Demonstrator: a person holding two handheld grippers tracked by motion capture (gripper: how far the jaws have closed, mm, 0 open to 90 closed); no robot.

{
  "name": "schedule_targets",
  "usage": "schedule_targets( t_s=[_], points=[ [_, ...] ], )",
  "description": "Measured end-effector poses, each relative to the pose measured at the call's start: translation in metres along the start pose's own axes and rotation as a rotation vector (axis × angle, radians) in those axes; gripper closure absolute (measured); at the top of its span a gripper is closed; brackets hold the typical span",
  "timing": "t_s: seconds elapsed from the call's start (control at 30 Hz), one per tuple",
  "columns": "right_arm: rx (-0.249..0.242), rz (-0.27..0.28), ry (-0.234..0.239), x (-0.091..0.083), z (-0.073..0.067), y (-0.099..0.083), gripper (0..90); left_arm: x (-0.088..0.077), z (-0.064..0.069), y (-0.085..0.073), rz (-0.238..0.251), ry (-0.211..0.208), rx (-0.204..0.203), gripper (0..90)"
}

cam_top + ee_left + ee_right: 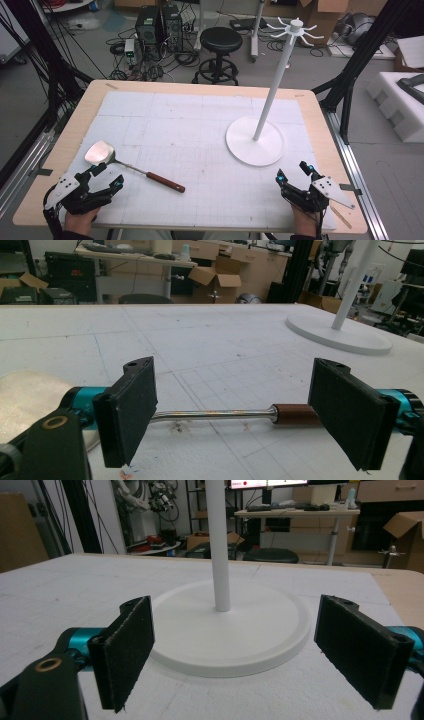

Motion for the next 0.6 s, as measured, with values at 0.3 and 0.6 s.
schedule_targets(
  t_s=[0.3, 0.6],
  points=[
    [0.021, -0.055, 0.01, -0.002, -0.007, 0.001, 15.2, 0.001, -0.002, 0.0, -0.004, 0.006, -0.023, 19.8],
    [-0.014, -0.05, 0.022, -0.001, -0.013, 0.004, 15.2, 0.0, 0.0, -0.002, -0.033, 0.0, -0.073, 19.6]
  ],
)
Point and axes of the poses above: each handheld gripper's, and its own axes: x roughly forward along the jaws, y roughly out of its top, z roughly to its right, the point moved 9 cm from there along x, roughly forward along the jaws, and after that the axes turned 7 degrees about z, right-handed, at the moved point
